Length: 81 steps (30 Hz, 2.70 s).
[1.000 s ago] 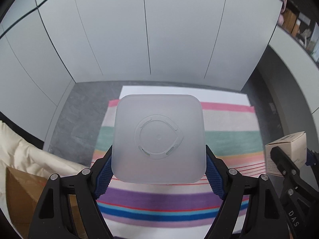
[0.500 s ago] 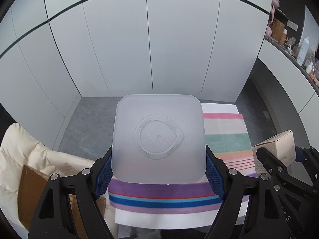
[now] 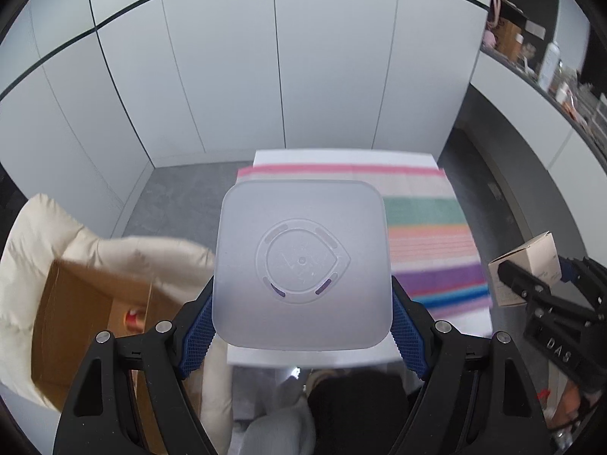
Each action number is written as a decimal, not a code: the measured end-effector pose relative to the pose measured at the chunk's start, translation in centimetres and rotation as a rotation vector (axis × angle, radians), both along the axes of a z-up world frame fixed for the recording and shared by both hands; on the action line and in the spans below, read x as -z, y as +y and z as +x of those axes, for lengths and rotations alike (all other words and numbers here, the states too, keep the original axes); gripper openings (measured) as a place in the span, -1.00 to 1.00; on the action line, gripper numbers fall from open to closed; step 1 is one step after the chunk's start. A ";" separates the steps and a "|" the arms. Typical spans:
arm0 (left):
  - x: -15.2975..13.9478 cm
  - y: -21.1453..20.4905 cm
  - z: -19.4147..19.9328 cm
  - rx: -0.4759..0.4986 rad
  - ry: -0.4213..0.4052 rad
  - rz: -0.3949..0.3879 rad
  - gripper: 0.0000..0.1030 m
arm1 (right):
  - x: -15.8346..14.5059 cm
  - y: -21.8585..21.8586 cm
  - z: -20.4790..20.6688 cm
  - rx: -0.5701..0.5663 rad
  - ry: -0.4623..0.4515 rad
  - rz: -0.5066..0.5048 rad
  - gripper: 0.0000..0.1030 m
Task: Organize objects
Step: 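Lift and carry the frosted case and beige box with both tools over the cardboard box, then open both tools to drop the frosted case and beige box into the box, then withdraw both tools from the box back toward the striped table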
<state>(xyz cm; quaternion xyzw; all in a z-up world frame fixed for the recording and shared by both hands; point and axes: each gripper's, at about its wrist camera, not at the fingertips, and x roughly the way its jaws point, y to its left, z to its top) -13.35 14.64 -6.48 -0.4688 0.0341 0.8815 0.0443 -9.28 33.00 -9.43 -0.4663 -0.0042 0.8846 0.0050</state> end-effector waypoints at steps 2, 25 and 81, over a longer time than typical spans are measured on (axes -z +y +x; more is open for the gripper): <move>0.6 -0.5 2.3 0.015 -0.016 0.011 0.58 | 0.9 0.2 2.4 0.009 -0.019 -0.006 0.07; 1.2 -13.6 9.9 -0.211 0.031 -0.017 0.58 | 0.9 -11.3 8.6 -0.172 -0.023 0.019 0.07; 7.1 -32.6 10.9 -0.527 -0.021 -0.028 0.90 | 7.6 -36.6 1.4 -0.516 -0.069 0.018 1.00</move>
